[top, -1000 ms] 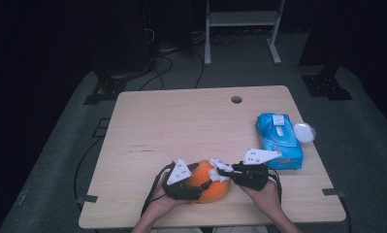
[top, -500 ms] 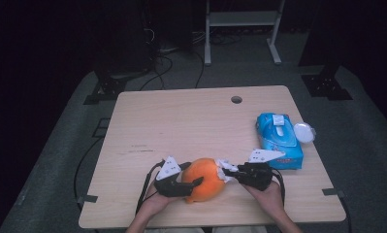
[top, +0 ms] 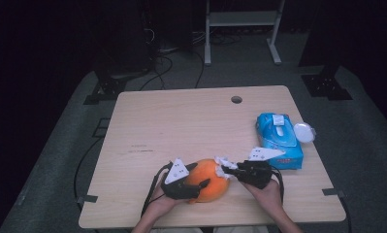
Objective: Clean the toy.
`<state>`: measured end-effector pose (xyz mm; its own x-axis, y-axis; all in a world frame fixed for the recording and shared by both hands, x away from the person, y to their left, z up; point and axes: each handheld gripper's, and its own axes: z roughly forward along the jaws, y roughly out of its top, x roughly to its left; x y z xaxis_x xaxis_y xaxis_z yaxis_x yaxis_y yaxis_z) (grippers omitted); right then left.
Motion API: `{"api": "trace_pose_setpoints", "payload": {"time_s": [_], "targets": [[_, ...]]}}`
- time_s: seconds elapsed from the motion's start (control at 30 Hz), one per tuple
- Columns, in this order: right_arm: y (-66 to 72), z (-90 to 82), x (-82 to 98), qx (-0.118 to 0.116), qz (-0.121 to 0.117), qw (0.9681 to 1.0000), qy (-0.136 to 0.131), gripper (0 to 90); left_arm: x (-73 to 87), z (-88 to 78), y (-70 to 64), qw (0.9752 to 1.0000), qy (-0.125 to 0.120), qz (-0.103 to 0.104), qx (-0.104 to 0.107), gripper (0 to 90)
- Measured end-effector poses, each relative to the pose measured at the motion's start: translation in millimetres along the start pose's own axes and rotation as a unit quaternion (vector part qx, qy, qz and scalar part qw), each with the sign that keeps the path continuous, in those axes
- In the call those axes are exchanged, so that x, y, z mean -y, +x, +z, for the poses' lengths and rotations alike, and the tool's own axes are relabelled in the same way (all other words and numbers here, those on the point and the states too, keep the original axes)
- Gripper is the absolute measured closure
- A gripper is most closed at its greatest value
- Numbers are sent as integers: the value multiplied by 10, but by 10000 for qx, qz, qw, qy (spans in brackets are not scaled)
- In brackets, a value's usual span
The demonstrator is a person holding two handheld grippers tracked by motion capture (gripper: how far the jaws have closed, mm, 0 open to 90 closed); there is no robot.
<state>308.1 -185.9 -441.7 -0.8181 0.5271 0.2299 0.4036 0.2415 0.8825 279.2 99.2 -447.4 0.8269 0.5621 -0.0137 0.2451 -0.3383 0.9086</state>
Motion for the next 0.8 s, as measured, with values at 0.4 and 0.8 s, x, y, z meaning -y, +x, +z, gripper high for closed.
{"api": "trace_pose_setpoints", "payload": {"time_s": [0.4,0.8], "targets": [[167,62,-76,-100,-374,9992,-37,799,-102,-45,-26,9999,-56,50,114,178],[322,40,-188,-175,-658,9976,-137,798,-114,-14,-91,9997,139,152,87,267]]}}
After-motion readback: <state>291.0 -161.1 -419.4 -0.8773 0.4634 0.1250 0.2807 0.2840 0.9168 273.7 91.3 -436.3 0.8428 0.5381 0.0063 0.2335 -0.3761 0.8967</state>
